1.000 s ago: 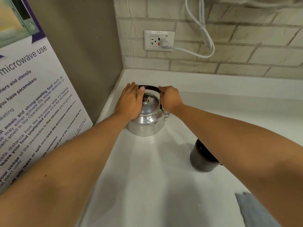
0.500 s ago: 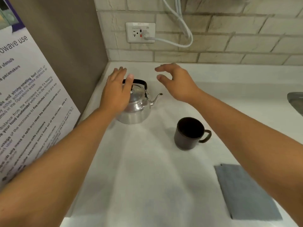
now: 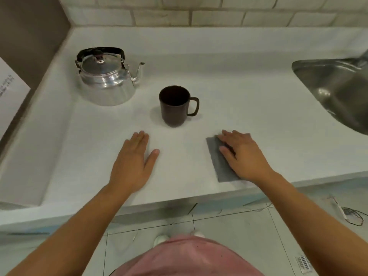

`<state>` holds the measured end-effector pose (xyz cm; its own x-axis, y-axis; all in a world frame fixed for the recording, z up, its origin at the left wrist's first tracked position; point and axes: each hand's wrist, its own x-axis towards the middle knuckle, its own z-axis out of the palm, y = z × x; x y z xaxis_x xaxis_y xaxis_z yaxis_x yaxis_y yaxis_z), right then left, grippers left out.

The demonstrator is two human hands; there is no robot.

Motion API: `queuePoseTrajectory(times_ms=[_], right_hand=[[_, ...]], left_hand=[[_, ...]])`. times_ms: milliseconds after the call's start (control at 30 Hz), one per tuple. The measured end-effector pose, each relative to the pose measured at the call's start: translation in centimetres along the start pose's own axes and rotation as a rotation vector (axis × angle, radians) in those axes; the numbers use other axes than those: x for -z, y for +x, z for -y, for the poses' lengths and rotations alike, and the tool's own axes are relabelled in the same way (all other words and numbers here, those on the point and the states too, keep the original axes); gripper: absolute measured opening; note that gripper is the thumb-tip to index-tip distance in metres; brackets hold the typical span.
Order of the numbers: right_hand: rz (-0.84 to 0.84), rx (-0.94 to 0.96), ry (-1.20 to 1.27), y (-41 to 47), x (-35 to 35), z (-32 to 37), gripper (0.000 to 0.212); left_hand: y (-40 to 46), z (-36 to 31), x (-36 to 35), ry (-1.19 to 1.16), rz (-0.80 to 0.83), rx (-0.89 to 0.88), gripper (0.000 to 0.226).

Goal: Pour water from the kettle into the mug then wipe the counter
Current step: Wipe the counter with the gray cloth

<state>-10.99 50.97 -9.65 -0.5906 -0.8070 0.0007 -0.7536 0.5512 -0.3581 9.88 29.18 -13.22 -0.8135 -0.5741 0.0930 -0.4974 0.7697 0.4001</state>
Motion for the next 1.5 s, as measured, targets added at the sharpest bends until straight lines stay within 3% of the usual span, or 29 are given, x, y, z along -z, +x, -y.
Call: queuePoseTrajectory(times_ms=[133, 333, 500, 633, 833, 1000, 1167, 1333, 1500], right_hand=[[0.148, -0.006, -0.121, -1.9, -2.4, -1.7, 0.057], [0.163, 0.064, -0.145, 3.9, -3.1, -1.4, 0.059], [0.14, -0.013, -0.188, 11.9, -3.1, -0.8, 0.058], [0.111, -0.021, -0.213, 9.4, -3.6, -0.3, 0.059], [0.186, 0.236, -0.143, -1.3, -5.9, 5.4, 0.061], [0.253, 0.44, -0.08, 1.9, -8.8, 13.1, 0.061], [0.226, 0.307, -0.087, 10.6, -10.9, 19.3, 0.058], [0.25, 0.146, -0.115, 16.1, -10.9, 21.1, 0.059], [0.251, 0.265, -0.109, 11.3, -10.4, 19.3, 0.06]], left_hand=[[0.0, 0.2, -0.7, 0.068, 0.028, 0.007, 0.07], [-0.1, 0.2, -0.9, 0.095, 0.036, 0.035, 0.072], [0.0, 0.5, -1.0, 0.074, 0.021, 0.067, 0.07], [0.1, 0.3, -0.8, 0.08, 0.023, 0.057, 0.064], [-0.3, 2.3, 0.5, 0.081, 0.043, 0.012, 0.055], [-2.2, 5.7, 2.3, 0.02, -0.016, 0.036, 0.048], [-2.9, 5.2, 2.4, -0.05, -0.165, 0.106, 0.05], [-3.1, 5.4, 2.5, -0.046, -0.151, 0.091, 0.053], [-2.9, 5.6, 2.5, -0.047, -0.105, 0.021, 0.053]])
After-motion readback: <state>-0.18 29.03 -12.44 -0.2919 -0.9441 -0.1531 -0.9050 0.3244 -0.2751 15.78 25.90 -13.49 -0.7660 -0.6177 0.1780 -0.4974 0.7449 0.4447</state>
